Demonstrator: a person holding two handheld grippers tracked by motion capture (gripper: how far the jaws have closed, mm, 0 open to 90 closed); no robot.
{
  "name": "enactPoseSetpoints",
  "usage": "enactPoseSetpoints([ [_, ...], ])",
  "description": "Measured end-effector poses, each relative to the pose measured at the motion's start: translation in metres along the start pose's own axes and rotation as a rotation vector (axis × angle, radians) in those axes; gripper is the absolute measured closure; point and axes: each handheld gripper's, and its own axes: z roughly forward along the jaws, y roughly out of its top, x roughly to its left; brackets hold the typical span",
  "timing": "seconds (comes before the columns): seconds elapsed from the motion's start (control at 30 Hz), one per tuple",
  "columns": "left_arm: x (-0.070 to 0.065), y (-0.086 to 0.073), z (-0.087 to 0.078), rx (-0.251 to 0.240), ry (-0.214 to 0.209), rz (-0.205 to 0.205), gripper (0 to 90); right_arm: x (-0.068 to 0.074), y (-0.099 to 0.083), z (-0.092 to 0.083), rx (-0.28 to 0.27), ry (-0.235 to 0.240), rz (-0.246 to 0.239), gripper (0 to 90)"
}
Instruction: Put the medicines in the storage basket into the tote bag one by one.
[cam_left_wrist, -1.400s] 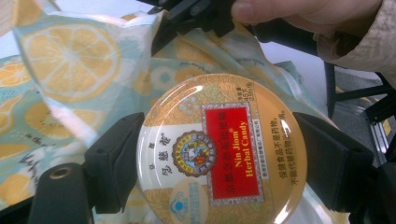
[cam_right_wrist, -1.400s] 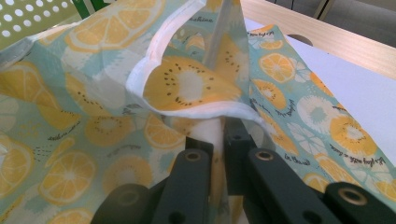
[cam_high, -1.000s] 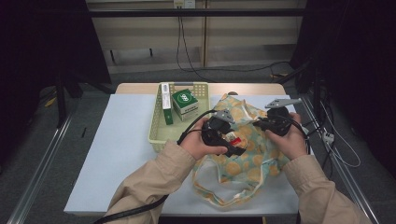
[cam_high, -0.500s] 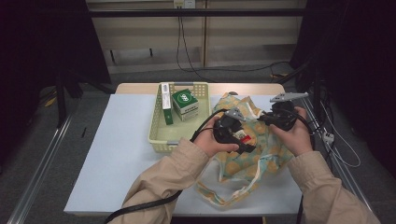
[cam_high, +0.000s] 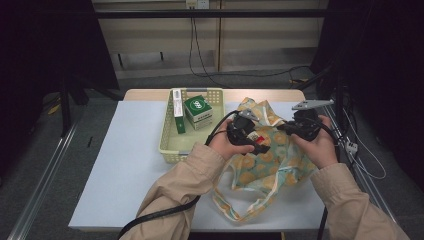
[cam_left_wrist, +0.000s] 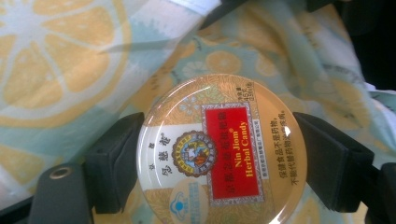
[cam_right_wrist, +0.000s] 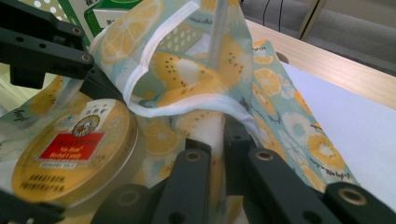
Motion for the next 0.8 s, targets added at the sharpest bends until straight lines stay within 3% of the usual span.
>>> enactPoseSetpoints([
  [0.3, 0.003, 0.009, 0.009, 0.021, 0.032, 0.019, 20.5, 0.003, 0.000, -0.005, -0.007, 0.003, 0.001, 88.7],
  [0.63, 0.029, 0.033, 0.035, -0.011, 0.146, 0.000, 19.0, -0.003, 0.001, -0.007, -0.024, -0.001, 0.024, 88.7],
  [0.7, 0.030, 0.033, 0.036, -0.026, 0.140, -0.024, 14.5, -0.004, 0.001, -0.007, -0.028, 0.003, 0.031, 88.7],
  [0.8, 0.028, 0.032, 0.030, -0.026, 0.130, -0.025, 14.0, -0.004, -0.001, -0.007, -0.026, 0.006, 0.030, 88.8],
])
